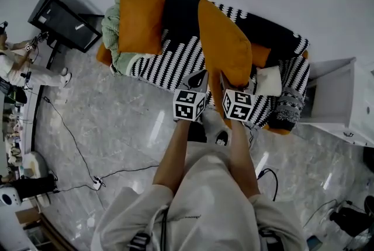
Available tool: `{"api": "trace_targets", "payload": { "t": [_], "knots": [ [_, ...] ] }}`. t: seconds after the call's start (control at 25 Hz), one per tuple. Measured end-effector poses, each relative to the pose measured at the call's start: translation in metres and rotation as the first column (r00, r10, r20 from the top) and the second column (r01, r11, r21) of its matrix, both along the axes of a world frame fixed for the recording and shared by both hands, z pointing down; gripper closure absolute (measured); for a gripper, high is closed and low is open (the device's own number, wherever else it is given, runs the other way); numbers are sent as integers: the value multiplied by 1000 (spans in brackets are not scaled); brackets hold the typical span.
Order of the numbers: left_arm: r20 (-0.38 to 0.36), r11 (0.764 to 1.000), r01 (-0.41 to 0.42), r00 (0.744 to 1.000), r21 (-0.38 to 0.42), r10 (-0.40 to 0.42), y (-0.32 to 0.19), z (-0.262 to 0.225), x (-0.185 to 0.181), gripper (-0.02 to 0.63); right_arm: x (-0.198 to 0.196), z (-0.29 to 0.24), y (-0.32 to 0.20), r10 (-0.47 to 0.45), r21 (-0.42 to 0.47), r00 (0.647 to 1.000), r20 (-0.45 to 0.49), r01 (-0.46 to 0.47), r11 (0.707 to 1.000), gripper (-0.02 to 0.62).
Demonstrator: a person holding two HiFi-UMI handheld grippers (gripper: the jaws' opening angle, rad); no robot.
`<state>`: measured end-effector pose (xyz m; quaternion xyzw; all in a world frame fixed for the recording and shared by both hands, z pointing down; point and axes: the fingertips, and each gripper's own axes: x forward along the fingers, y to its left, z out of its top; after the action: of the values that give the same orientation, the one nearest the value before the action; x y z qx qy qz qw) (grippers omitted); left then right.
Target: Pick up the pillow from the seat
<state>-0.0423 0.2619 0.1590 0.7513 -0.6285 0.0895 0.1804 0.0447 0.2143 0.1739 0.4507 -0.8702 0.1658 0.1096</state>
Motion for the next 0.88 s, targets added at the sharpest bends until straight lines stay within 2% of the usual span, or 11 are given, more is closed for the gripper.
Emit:
{"api": "trace_targets", "payload": {
  "t": [0.24,0.48,0.68,0.88],
  "knots": [
    [15,1000,3,1000,19,-3,19,1,23,600,27,4,9,-1,7,1000,-19,1,1000,285],
    [8,999,19,1000,30,-20,26,-4,31,600,43,6,16,-14,34,994,-109,18,999,285],
    [3,1000,28,1000,7,-28,32,3,35,600,49,9,20,-13,28,986,-163,18,999,285],
    [-19,1000,19,1000,-13,-19,35,9,50,600,60,9,23,1,21,987,-161,3,1000,285]
  ]
}}
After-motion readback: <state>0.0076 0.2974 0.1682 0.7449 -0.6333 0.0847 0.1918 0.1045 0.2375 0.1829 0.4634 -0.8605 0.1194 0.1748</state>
